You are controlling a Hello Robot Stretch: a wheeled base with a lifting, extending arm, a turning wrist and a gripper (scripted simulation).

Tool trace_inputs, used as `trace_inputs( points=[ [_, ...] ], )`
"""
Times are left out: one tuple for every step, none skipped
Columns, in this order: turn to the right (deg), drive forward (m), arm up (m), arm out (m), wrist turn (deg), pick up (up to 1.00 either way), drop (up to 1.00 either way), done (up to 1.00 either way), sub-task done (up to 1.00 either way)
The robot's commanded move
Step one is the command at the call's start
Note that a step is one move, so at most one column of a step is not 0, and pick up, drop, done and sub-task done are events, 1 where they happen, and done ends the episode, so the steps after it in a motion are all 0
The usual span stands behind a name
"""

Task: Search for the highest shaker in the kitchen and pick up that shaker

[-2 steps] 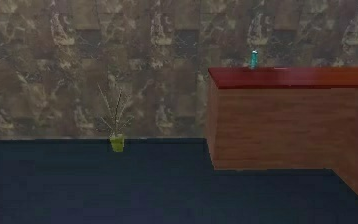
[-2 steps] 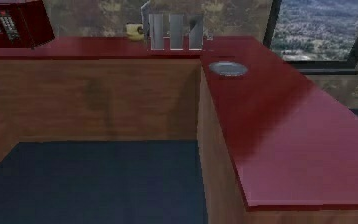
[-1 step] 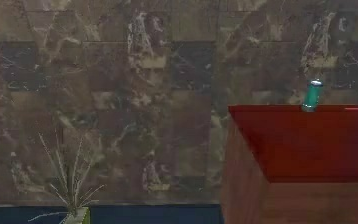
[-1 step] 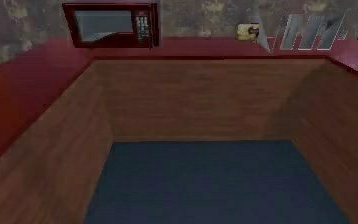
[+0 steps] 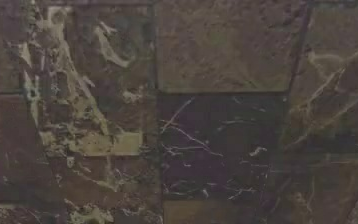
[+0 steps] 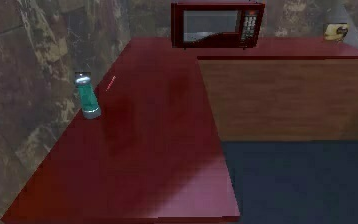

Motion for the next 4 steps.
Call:
trace_inputs(
  points=[
    [-21.0,0.0,0.0,0.0,0.0,0.0,0.0,0.0,0.0],
    [0.0,0.0,0.5,0.0,0.0,0.0,0.0,0.0,0.0],
    [0.0,0.0,0.38,0.0,0.0,0.0,0.0,0.0,0.0],
    [0.0,0.0,0.0,0.46,0.0,0.0,0.0,0.0,0.0]
  ],
)
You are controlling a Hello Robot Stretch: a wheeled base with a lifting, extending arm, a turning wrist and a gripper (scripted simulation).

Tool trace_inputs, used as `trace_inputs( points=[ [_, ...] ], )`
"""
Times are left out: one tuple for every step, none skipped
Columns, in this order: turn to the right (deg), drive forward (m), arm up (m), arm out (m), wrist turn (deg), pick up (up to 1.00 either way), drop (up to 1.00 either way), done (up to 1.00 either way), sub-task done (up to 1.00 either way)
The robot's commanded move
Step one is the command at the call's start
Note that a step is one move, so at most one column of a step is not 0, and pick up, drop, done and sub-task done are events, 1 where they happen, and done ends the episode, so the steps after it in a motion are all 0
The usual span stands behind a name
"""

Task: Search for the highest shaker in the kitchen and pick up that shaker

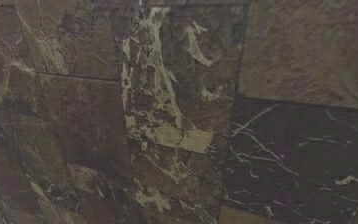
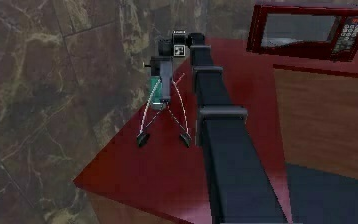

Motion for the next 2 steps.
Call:
trace_inputs(
  points=[
    [0.0,0.0,0.0,0.0,45.0,0.0,0.0,0.0,0.0],
    [0.0,0.0,0.0,0.0,45.0,0.0,0.0,0.0,0.0]
  ],
)
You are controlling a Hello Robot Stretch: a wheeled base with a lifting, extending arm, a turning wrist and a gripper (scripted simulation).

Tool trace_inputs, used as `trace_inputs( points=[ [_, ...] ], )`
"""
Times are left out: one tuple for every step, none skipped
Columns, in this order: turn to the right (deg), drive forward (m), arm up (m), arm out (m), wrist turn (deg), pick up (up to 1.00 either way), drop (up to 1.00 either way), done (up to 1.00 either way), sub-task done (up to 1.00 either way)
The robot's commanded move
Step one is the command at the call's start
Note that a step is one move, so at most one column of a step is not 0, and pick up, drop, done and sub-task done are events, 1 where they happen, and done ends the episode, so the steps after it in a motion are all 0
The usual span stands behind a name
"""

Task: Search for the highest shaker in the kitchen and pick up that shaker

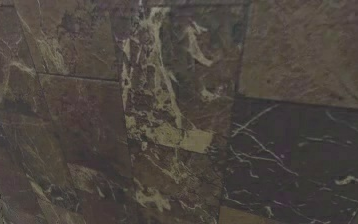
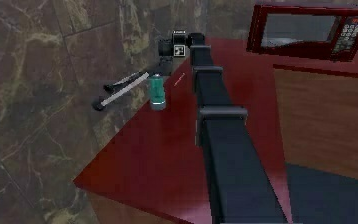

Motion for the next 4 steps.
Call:
trace_inputs(
  points=[
    [0.0,0.0,0.0,0.0,45.0,0.0,0.0,0.0,0.0],
    [0.0,0.0,0.0,0.0,33.0,0.0,0.0,0.0,0.0],
    [0.0,0.0,0.0,0.0,0.0,1.0,0.0,0.0,0.0],
    [0.0,0.0,0.0,0.0,0.0,0.0,0.0,1.0,0.0]
  ],
)
